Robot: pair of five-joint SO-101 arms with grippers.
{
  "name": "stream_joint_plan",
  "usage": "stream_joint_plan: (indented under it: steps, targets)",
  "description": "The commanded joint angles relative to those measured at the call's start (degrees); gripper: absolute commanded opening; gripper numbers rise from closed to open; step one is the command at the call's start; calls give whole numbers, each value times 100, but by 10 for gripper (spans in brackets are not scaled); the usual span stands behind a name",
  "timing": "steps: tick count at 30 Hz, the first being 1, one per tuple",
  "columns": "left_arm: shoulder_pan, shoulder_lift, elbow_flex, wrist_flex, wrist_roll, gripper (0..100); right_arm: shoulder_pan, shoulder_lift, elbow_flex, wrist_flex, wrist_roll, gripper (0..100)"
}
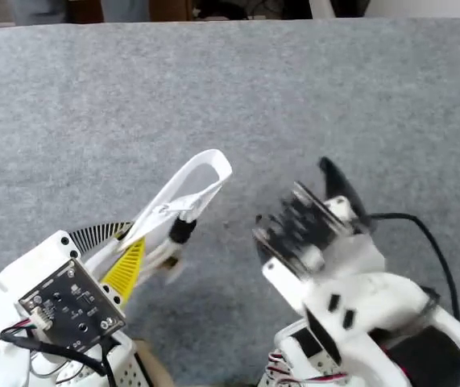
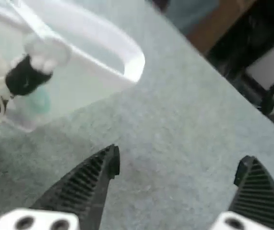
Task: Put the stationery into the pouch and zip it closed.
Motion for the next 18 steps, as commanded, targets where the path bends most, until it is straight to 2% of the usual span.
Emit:
stream_joint_plan:
  steps: [1, 4, 8, 10, 18]
  targets:
    - [-57, 70, -242, 18, 35, 27, -255, -13, -242, 264, -44, 384]
    - [-57, 70, -242, 18, 35, 27, -1020, -13, -251, 290, -879, 365]
    - [-57, 70, -242, 18, 35, 27, -2031, -22, -163, -9, -1811, 272]
    - [-57, 70, -242, 18, 35, 27, -1996, -48, 92, -396, -1890, 241]
    - [-57, 70, -242, 9, 44, 27, -2004, -4, 1349, -1820, -1943, 237]
